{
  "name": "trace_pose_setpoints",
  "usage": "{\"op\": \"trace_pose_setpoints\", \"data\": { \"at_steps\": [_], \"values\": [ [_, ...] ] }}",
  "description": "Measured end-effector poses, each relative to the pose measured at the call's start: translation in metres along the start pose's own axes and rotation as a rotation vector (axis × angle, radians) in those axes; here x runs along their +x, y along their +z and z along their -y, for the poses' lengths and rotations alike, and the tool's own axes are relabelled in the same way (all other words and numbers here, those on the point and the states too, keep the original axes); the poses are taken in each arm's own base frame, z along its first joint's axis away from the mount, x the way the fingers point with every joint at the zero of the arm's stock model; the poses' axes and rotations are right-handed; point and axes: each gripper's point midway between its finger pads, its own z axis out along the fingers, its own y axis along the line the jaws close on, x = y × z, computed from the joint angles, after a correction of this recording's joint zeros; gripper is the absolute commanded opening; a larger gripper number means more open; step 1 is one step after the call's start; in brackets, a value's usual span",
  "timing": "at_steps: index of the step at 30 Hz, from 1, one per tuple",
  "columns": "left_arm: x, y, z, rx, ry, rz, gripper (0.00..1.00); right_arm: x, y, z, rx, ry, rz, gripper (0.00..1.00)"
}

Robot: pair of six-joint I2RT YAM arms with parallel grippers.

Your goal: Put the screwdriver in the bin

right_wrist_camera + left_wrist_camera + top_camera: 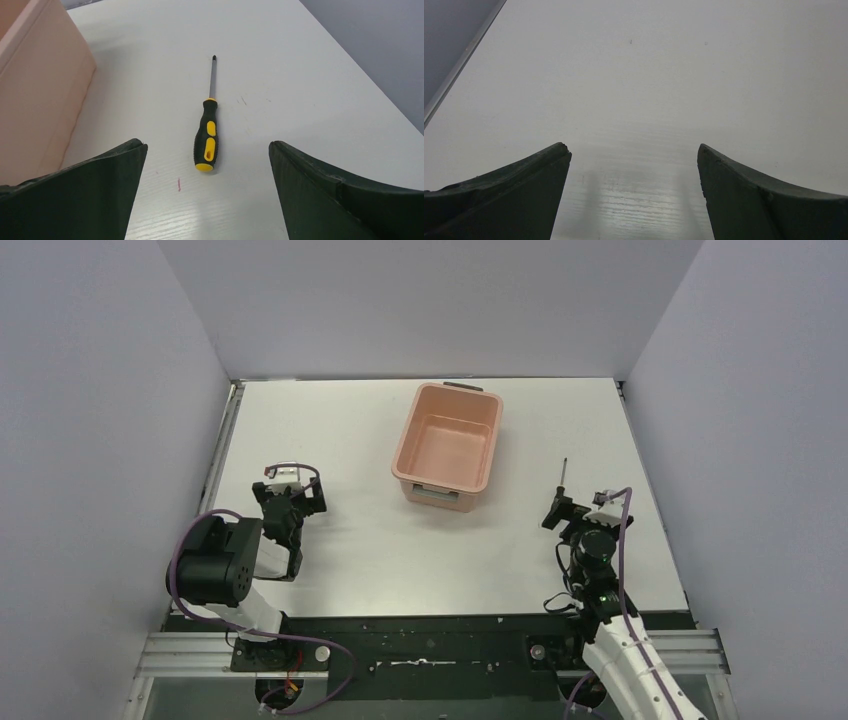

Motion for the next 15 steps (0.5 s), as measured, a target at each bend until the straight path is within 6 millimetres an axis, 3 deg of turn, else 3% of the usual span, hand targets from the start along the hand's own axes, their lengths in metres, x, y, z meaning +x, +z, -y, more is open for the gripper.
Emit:
{"op": "trace_pose_setpoints", "data": {
  "at_steps": [4,10,15],
  "values": [
    [0.0,0.0,0.0,0.0,0.0,0.0,0.97,-0.002,0.008,-0.004,0.015,-0.024,-0.066,1.0],
    [0.0,0.0,0.0,0.0,0.0,0.0,0.97,-0.049,0.034,-0.02,0.058,-0.043,-0.113,1.0],
    [0.0,0.0,0.0,0.0,0.0,0.0,0.97,-0.08,0.078,-0.024,0.155,-0.08,-0.242,1.0]
  ]
}}
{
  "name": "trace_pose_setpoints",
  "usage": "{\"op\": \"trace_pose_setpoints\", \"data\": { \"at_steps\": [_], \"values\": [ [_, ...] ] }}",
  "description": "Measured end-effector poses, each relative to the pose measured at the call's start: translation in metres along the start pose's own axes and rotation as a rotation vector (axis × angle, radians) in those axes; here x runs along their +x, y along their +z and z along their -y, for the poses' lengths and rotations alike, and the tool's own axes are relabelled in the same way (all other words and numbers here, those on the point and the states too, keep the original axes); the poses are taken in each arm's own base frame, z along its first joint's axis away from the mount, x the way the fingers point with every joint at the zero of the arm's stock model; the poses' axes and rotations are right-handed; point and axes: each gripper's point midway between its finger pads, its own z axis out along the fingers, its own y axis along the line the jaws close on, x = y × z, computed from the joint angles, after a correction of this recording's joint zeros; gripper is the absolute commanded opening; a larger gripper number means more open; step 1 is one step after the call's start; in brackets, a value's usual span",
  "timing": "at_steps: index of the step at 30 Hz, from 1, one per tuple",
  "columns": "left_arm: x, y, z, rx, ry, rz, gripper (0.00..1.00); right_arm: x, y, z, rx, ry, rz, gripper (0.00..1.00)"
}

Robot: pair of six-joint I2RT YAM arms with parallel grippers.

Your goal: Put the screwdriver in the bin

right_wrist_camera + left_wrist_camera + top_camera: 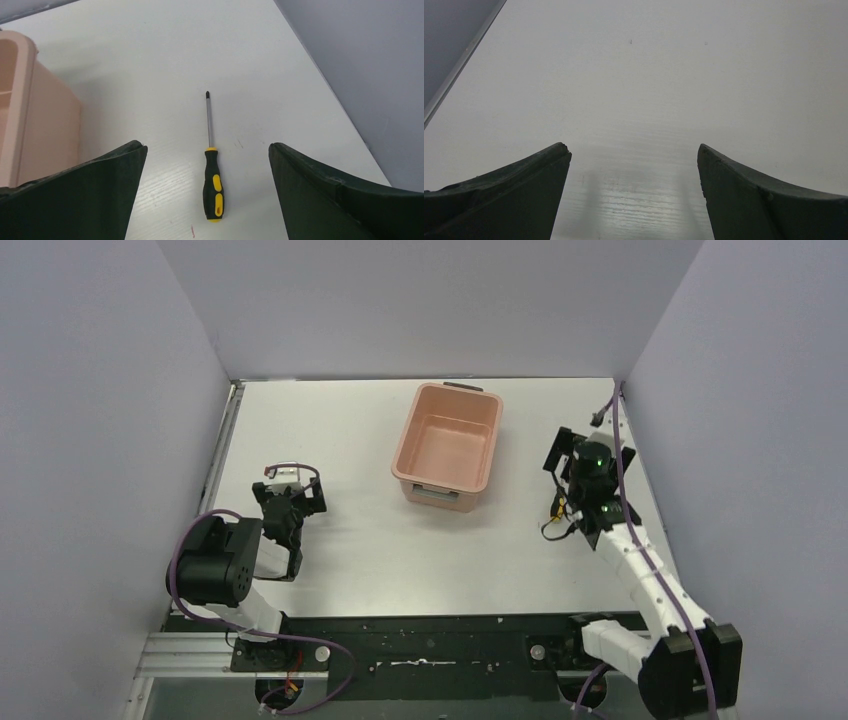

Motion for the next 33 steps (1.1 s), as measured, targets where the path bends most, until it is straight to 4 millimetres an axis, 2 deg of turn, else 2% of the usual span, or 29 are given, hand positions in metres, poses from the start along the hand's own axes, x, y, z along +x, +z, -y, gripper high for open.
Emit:
{"op": "trace_pose_setpoints", "data": {
  "at_steps": [3,5,8,11,13,15,17,19,20,24,26,28,29,33],
  "values": [
    [0.0,0.0,0.0,0.0,0.0,0.0,0.97,-0.002,0.033,-0.001,0.018,-0.019,-0.121,0.98],
    [0.0,0.0,0.0,0.0,0.0,0.0,0.97,0.013,0.052,-0.003,0.012,-0.039,-0.214,0.94],
    [0.0,0.0,0.0,0.0,0.0,0.0,0.97,0.067,0.076,-0.005,-0.021,-0.072,-0.419,0.85],
    [0.0,0.0,0.0,0.0,0.0,0.0,0.97,0.122,0.081,-0.006,-0.042,-0.1,-0.599,0.76],
    [0.0,0.0,0.0,0.0,0.0,0.0,0.97,0.148,0.081,-0.007,-0.053,-0.114,-0.685,0.69],
    [0.0,0.0,0.0,0.0,0.0,0.0,0.97,0.164,0.078,-0.007,-0.061,-0.12,-0.736,0.53],
    [0.0,0.0,0.0,0.0,0.0,0.0,0.97,0.169,0.076,-0.007,-0.066,-0.124,-0.753,0.29],
    [0.0,0.0,0.0,0.0,0.0,0.0,0.97,0.169,0.076,-0.007,-0.072,-0.128,-0.753,0.06],
    [0.0,0.0,0.0,0.0,0.0,0.0,0.97,0.17,0.076,-0.008,-0.073,-0.123,-0.755,0.0],
    [0.0,0.0,0.0,0.0,0.0,0.0,0.97,0.166,0.073,-0.007,-0.073,-0.14,-0.77,0.0],
    [0.0,0.0,0.0,0.0,0.0,0.0,0.97,0.156,0.069,-0.006,-0.069,-0.152,-0.786,0.0],
    [0.0,0.0,0.0,0.0,0.0,0.0,0.97,0.137,0.07,-0.009,-0.068,-0.154,-0.778,0.0],
    [0.0,0.0,0.0,0.0,0.0,0.0,0.97,0.121,0.07,-0.011,-0.067,-0.154,-0.765,0.0],
    [0.0,0.0,0.0,0.0,0.0,0.0,0.97,0.029,0.071,-0.026,-0.097,-0.119,-0.614,0.0]
  ]
}}
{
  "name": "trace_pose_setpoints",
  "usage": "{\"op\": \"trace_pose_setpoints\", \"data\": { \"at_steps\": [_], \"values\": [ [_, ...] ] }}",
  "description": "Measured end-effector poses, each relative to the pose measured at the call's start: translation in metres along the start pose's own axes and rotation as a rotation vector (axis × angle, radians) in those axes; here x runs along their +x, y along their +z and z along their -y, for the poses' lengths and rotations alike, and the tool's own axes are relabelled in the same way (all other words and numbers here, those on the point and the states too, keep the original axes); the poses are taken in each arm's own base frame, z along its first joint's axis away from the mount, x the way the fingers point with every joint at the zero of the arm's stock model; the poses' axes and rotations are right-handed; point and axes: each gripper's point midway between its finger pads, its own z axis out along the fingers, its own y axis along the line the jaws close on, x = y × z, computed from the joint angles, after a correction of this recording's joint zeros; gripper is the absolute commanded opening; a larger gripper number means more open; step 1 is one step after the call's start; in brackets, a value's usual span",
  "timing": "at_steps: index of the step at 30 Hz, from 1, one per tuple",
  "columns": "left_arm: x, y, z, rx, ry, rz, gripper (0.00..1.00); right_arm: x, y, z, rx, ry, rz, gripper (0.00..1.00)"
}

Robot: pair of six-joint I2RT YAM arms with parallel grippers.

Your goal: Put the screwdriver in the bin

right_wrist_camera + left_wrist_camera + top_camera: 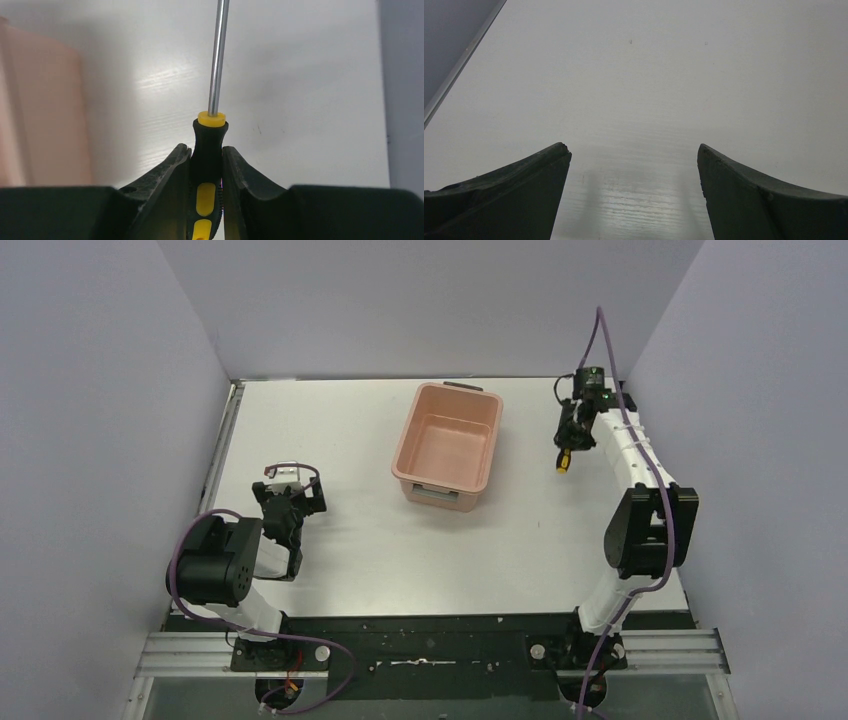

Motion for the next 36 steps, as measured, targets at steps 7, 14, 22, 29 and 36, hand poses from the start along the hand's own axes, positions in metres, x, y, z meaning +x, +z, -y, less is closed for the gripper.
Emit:
{"op": "trace_pose_setpoints", "data": {
  "at_steps": [7,14,22,29,36],
  "values": [
    [0.0,0.0,0.0,0.0,0.0,0.0,0.97,-0.076,-0.108,-0.025,-0.062,0.025,0.257,0.0],
    [0.0,0.0,0.0,0.0,0.0,0.0,0.97,-0.069,-0.167,-0.18,-0.329,-0.152,0.352,0.0],
    [0.0,0.0,0.0,0.0,0.0,0.0,0.97,-0.021,-0.137,-0.284,-0.448,-0.303,0.26,0.0],
    [0.0,0.0,0.0,0.0,0.0,0.0,0.97,0.023,-0.054,-0.275,-0.377,-0.324,0.121,0.0],
    [0.0,0.0,0.0,0.0,0.0,0.0,0.97,0.081,0.033,-0.27,-0.296,-0.372,-0.042,0.06]
  ]
}}
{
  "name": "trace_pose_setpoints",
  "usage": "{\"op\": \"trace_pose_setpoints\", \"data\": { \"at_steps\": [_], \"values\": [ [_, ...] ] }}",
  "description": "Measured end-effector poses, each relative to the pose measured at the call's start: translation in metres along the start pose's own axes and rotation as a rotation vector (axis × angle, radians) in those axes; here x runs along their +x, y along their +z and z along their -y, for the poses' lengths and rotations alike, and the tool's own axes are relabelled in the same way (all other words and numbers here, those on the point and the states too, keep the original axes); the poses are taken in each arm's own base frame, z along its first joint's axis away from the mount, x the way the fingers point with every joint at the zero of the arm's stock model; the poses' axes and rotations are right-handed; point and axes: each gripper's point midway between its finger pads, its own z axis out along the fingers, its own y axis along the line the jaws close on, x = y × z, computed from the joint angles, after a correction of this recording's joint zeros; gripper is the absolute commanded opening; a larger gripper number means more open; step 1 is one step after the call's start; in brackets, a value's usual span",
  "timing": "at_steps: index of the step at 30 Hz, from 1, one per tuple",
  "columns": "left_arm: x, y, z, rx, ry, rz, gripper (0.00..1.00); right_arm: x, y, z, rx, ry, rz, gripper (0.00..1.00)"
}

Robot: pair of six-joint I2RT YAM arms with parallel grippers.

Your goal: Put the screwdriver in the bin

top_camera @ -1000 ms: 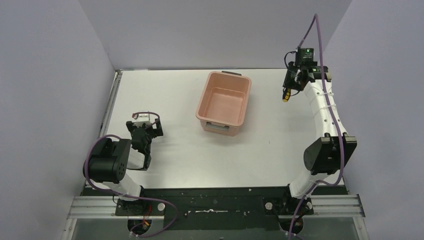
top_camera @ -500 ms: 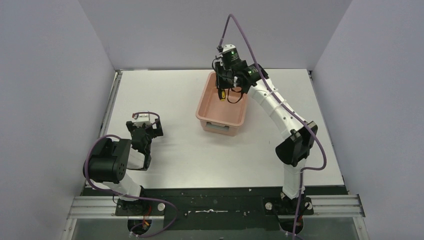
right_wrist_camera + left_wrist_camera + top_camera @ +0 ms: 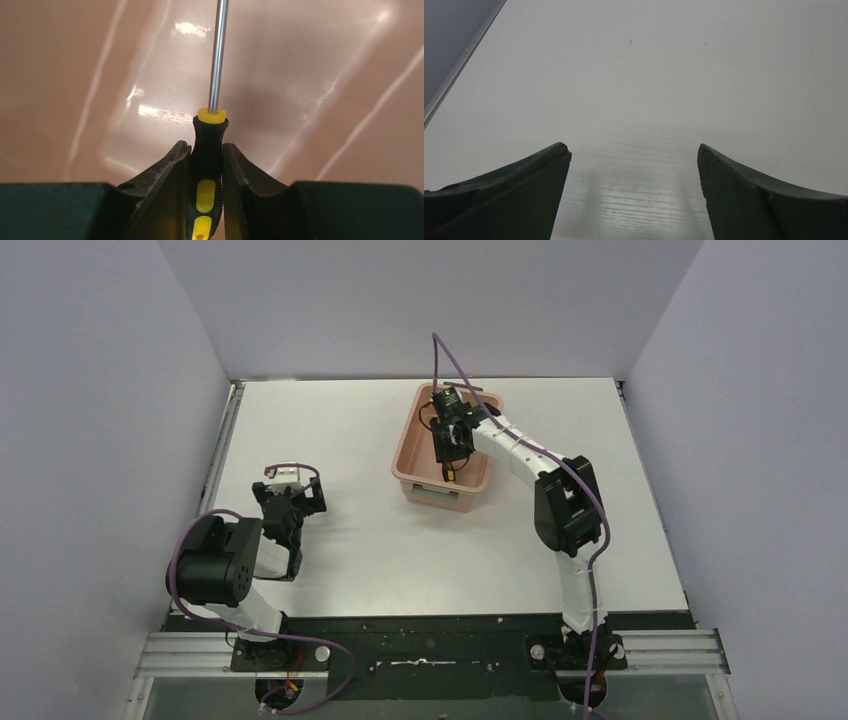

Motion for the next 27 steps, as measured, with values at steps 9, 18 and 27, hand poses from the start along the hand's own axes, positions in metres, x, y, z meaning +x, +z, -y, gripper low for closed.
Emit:
{"op": "trace_pose_setpoints", "data": {
  "at_steps": [9,18,27],
  "values": [
    [0.0,0.0,0.0,0.0,0.0,0.0,0.97,0.018,0.023,0.007,0.023,0.003,-0.036,0.48],
    [0.0,0.0,0.0,0.0,0.0,0.0,0.97,0.004,0.011,0.013,0.05,0.0,0.012,0.57],
    [0.0,0.0,0.0,0.0,0.0,0.0,0.97,-0.079,-0.12,0.016,-0.031,0.008,0.361,1.0]
  ]
}}
